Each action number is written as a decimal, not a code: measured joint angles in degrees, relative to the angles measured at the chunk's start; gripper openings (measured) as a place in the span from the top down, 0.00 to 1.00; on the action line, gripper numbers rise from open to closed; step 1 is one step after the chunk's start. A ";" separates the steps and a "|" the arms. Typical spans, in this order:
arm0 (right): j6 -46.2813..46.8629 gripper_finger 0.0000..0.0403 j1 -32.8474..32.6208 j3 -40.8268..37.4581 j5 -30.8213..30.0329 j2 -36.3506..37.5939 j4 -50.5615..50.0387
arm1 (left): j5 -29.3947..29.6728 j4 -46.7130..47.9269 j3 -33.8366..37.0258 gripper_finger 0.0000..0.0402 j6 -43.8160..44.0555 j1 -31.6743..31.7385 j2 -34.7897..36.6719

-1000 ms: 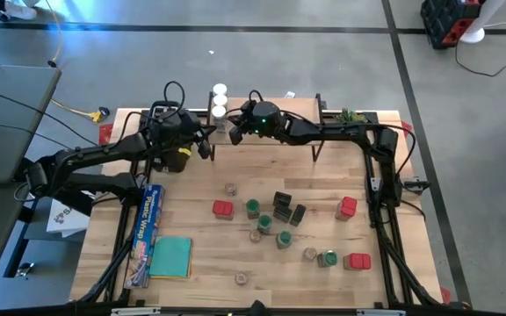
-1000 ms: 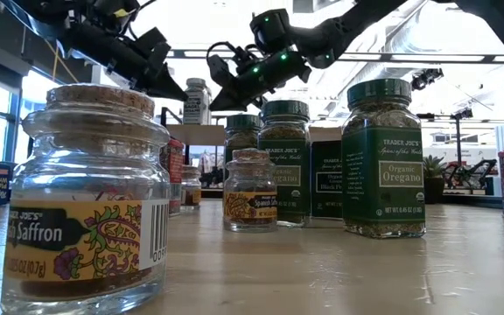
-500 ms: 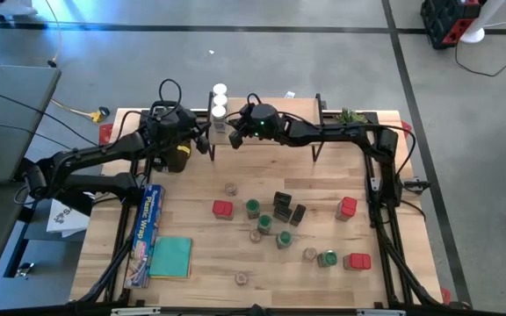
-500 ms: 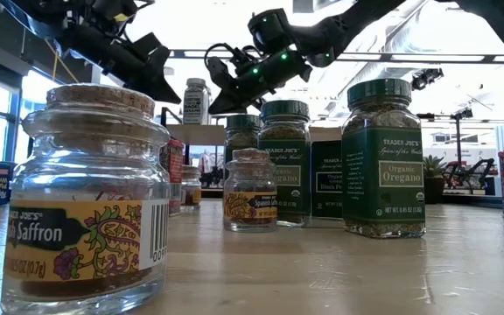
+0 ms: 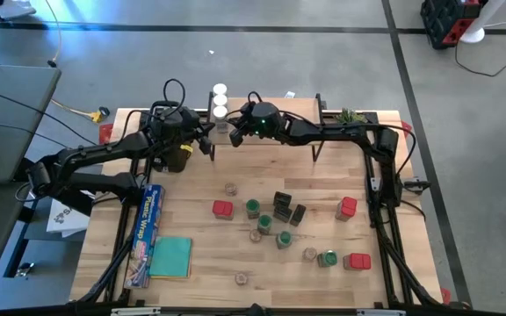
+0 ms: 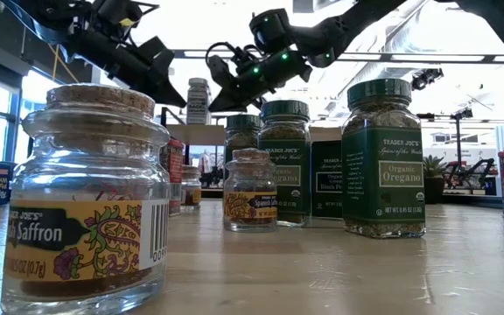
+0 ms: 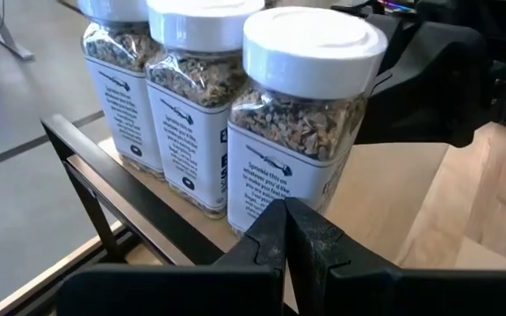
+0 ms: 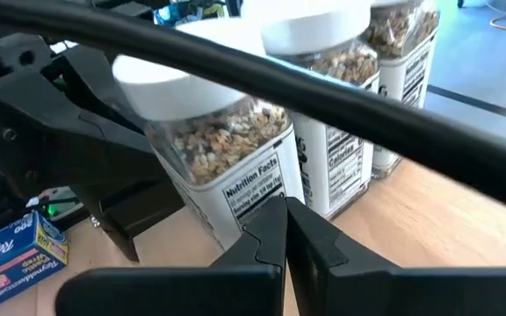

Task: Shelf spices
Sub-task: Put the white seasoning bottle on the shelf aligned with the other white seasoning bottle, then put the right green seasoning bottle on the shelf

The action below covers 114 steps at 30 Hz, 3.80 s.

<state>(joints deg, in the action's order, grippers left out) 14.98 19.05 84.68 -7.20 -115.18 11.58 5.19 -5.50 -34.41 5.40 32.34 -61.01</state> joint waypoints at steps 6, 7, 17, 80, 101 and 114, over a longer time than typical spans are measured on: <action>0.59 1.00 0.02 0.00 -0.03 0.00 1.64 | 0.02 -0.74 0.00 1.00 -0.01 0.00 0.02; 0.59 1.00 0.02 0.00 -0.03 0.00 1.81 | 0.04 -0.74 0.02 1.00 -0.01 0.00 0.02; 0.16 1.00 -0.81 0.00 -0.60 0.04 1.13 | 2.05 -1.08 0.04 1.00 -0.62 0.04 0.04; 10.72 0.79 -55.61 0.07 -24.61 34.97 -72.64 | 9.12 17.39 0.02 0.98 1.82 -29.13 19.34; 32.79 0.58 -59.45 -0.02 -21.09 29.22 -78.67 | 14.82 24.73 0.00 1.00 18.20 -56.53 18.14; 33.62 0.44 -61.72 -0.22 -18.23 29.22 -80.85 | 16.21 24.55 0.00 1.00 23.53 -66.84 18.12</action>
<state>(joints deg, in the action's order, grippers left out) 48.61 -42.68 84.47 -25.42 -85.95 -69.27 21.40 19.05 -34.41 28.93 -34.50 -42.89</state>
